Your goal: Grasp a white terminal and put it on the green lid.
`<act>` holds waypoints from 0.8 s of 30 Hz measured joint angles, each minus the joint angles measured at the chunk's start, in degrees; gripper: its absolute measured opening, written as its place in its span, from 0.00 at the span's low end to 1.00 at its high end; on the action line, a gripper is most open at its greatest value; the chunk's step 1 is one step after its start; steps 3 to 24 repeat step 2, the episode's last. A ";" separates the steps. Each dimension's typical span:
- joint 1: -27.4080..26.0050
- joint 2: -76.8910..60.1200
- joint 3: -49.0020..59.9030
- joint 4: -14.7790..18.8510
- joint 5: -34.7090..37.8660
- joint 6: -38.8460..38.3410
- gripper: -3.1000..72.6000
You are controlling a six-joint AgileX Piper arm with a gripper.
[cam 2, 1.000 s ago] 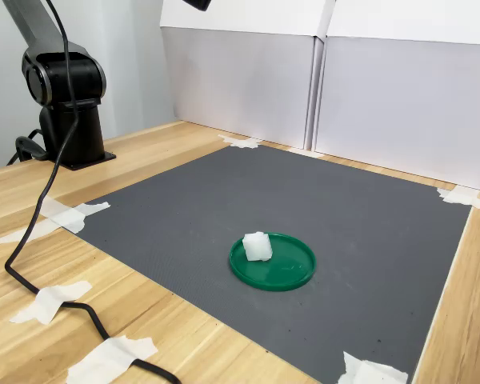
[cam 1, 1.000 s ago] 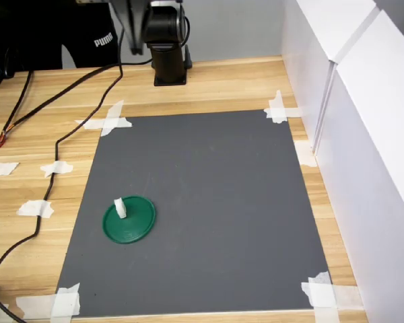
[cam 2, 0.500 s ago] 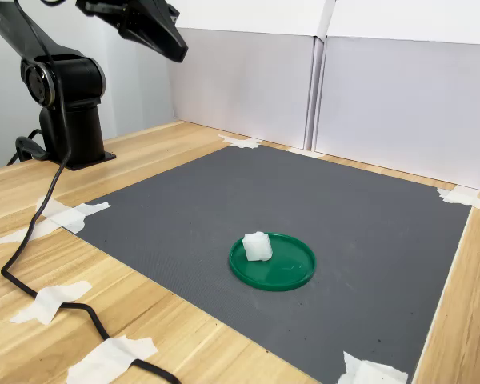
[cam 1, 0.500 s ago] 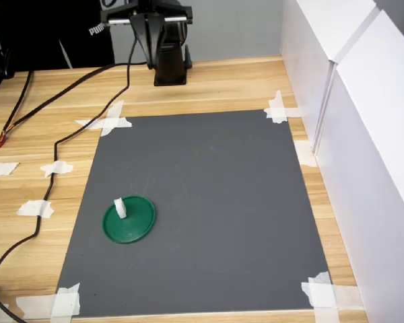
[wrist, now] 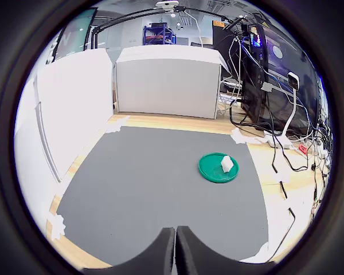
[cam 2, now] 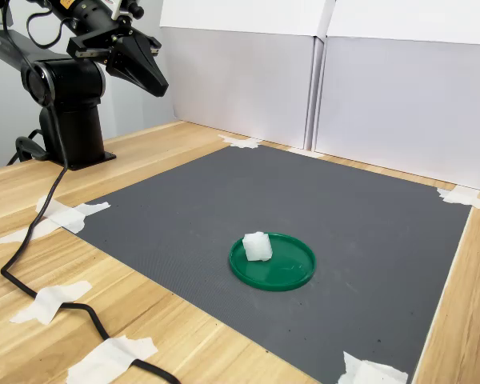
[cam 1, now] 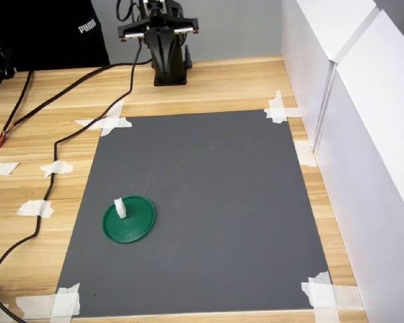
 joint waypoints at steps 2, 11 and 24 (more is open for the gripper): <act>0.00 -0.19 0.00 0.35 0.04 0.00 0.02; 0.00 -0.19 0.00 0.35 0.04 0.00 0.02; 0.00 -0.19 0.00 0.35 0.04 0.00 0.02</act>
